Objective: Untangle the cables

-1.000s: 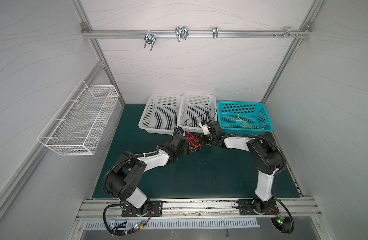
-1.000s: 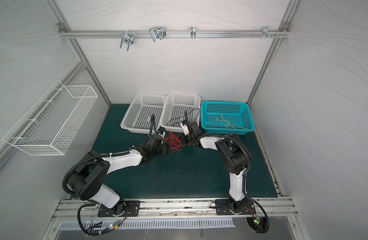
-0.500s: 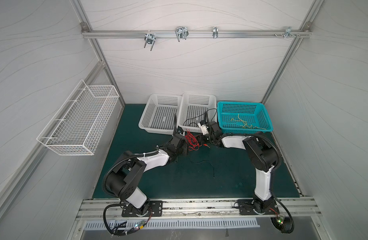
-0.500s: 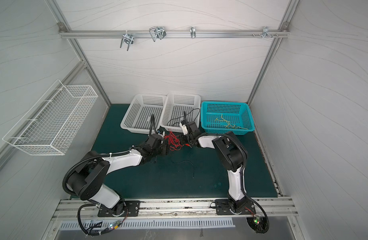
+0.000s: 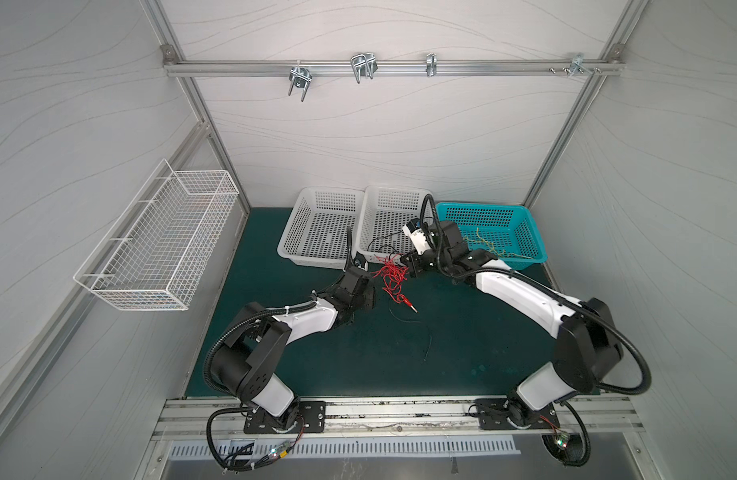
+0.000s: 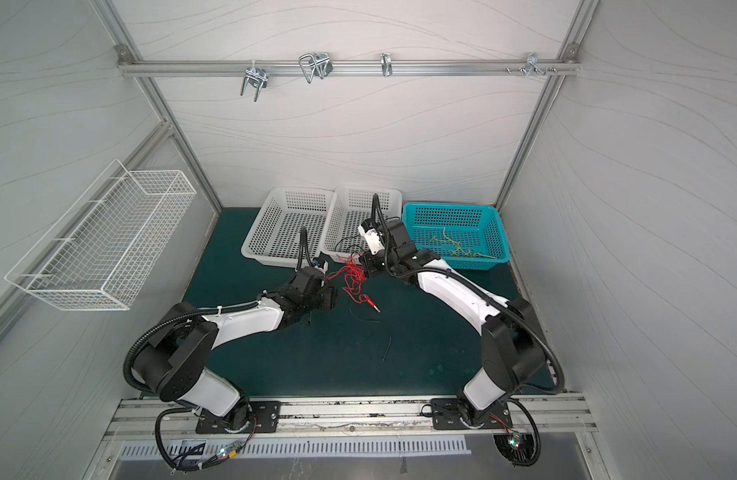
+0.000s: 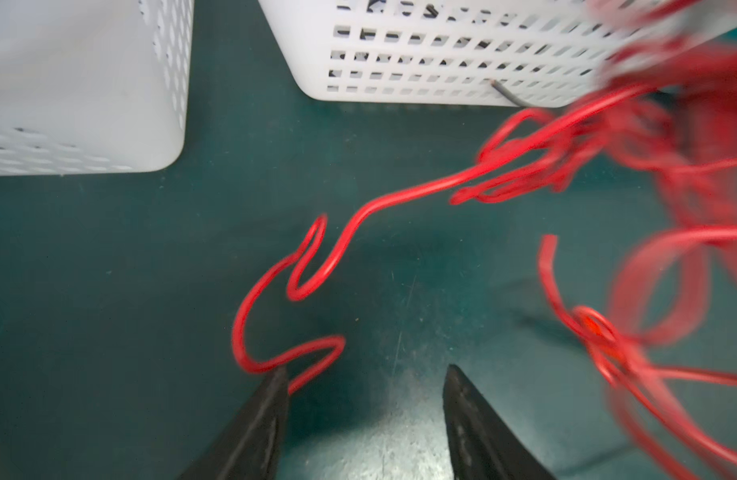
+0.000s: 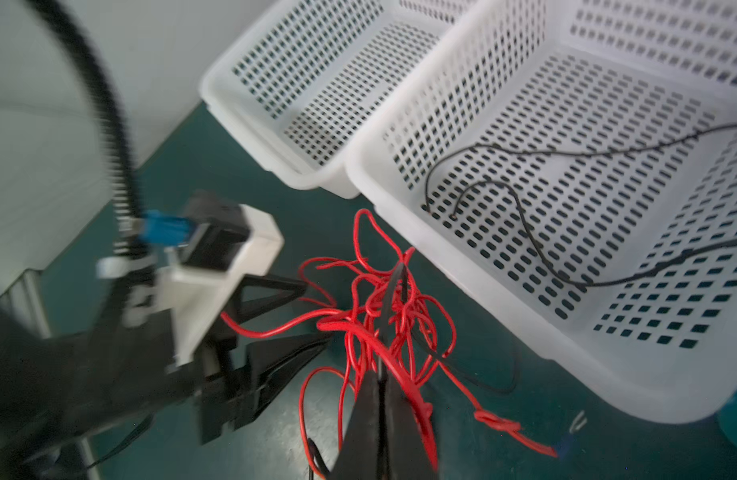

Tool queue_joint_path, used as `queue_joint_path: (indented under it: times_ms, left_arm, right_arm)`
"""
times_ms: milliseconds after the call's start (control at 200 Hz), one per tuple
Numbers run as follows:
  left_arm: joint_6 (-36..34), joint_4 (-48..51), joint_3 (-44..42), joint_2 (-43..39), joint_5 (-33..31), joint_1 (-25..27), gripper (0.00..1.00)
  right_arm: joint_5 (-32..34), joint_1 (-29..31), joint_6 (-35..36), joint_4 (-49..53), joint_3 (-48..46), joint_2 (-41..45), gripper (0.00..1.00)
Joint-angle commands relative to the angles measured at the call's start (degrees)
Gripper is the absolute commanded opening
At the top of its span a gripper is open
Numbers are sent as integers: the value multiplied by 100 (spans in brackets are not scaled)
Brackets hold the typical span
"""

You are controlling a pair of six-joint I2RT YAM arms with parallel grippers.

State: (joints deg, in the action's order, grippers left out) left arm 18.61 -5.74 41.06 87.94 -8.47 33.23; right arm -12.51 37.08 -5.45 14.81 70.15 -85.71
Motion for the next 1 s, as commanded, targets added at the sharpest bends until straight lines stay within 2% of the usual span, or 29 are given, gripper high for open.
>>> queue_joint_path:
  times_ms: [0, 70, 210, 405, 555, 720, 996]
  left_arm:
    - [-136, 95, 87, -397, -198, -33, 61]
    - [-212, 220, 70, -658, -257, -36, 61]
    - [-386, 484, 18, -1375, -260, -36, 61]
    - [-568, 565, -98, -2504, 210, -33, 62]
    - [-661, 396, -161, -3046, 683, -25, 64]
    - [-779, 275, -59, -2966, 841, -18, 64]
    - [-968, 59, 306, -2184, 1195, 68, 62]
  right_arm:
    - [-442, 4, 280, 204, 67, 435, 0]
    - [-653, -31, 310, 119, 54, 602, 0]
    - [-613, -32, 413, 113, 29, 668, 0]
    - [-584, -28, 338, 128, -79, 235, 0]
    - [-875, -14, 132, -137, -166, -12, 0]
    - [-1048, 106, 112, -163, -30, -173, 0]
    - [-1338, 228, 54, -180, 55, -235, 0]
